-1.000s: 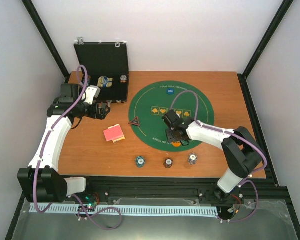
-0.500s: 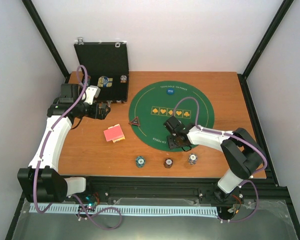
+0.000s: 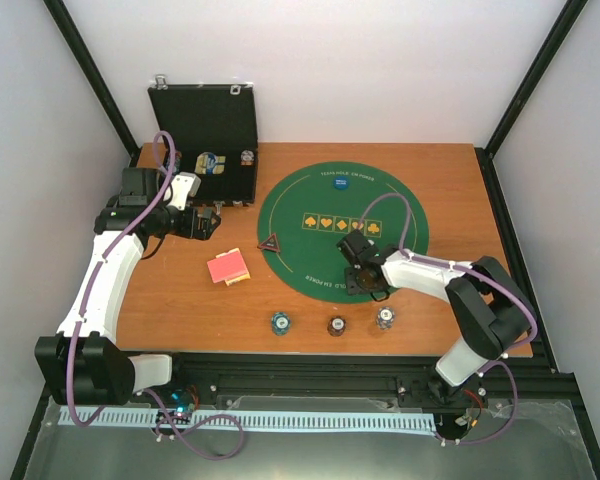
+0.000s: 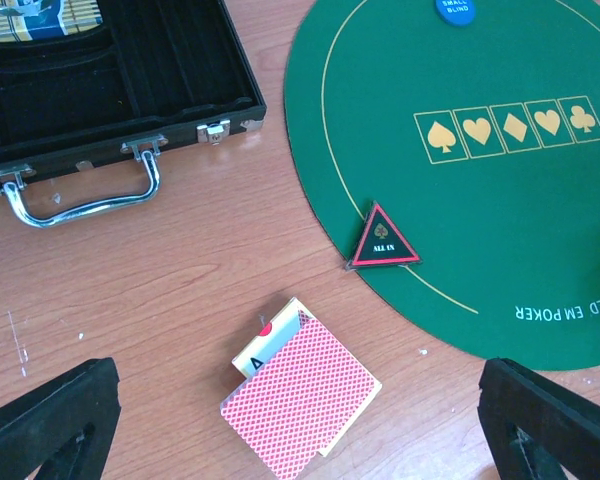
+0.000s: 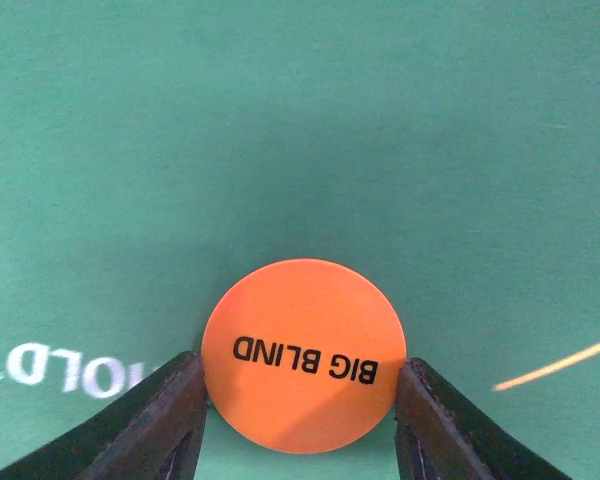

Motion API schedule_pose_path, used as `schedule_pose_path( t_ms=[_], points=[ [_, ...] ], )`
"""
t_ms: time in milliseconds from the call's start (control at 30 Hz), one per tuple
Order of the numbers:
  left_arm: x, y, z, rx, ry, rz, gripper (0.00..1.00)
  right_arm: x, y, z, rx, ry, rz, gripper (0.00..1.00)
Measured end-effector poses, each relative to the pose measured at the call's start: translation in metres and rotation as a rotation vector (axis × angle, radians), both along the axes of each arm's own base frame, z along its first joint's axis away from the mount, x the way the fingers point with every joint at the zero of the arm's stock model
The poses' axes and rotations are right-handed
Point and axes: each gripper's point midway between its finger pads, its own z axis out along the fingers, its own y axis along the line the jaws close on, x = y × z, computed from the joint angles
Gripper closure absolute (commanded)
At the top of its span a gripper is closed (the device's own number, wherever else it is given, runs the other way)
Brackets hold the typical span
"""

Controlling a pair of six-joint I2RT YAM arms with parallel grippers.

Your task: Distribute texas hold em gaming equipment

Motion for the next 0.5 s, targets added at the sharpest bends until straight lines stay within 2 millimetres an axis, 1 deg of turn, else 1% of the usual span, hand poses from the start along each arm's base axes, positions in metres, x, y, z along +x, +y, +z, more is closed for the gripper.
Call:
schedule_pose_path(
  t_ms=[167,300,500],
  points=[
    [0.0,0.0,0.0,0.002,0.002,0.002,0.0,0.01,-0.032,0.0,-0.008,-0.006,-0.098,0.48],
    [-0.001,0.0,-0.001,0.002,0.004,0.002,0.0,0.016,-0.053,-0.001,-0.009,-0.007,-0.163,0.48],
    [-0.002,0.001,-0.001,0.002,0.01,0.002,0.0,0.026,-0.072,-0.001,-0.007,-0.017,-0.221,0.47]
  ],
)
